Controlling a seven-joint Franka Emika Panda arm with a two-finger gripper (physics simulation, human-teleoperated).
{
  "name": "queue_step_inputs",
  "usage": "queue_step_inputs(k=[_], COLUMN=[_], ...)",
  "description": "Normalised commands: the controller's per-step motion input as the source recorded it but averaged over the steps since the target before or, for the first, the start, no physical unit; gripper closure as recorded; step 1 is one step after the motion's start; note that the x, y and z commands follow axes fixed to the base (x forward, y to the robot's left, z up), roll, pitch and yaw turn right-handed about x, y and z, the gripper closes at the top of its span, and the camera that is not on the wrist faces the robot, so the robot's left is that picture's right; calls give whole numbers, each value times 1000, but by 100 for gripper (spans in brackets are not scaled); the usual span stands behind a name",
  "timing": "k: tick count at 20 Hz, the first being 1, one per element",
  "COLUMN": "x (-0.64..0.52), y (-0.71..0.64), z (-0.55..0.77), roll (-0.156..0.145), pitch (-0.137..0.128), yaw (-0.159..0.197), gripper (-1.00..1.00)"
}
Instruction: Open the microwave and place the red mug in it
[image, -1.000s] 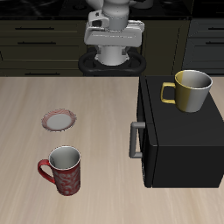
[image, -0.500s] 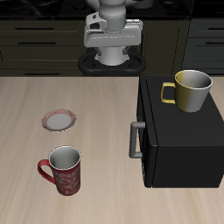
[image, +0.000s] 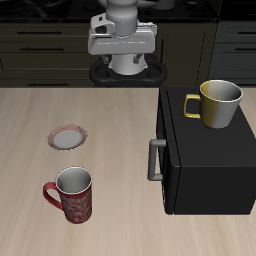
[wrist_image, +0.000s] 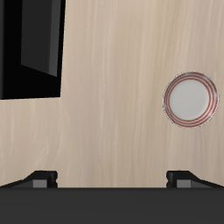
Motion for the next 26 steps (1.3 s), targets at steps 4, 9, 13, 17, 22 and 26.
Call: queue_step_inputs(k=[4, 9, 13, 17, 22, 26], x=[191, 334, 386, 278, 363, 288], y=[-55, -68, -23, -25, -4, -48], z=[58, 62, 58, 46, 36, 12], roll=[-15, -23, -31, -24, -20, -17], pitch=[-1, 14, 17, 15, 5, 16], yaw=[40, 52, 36, 14, 40, 25], gripper=[-100, -100, -100, -100, -100, -100])
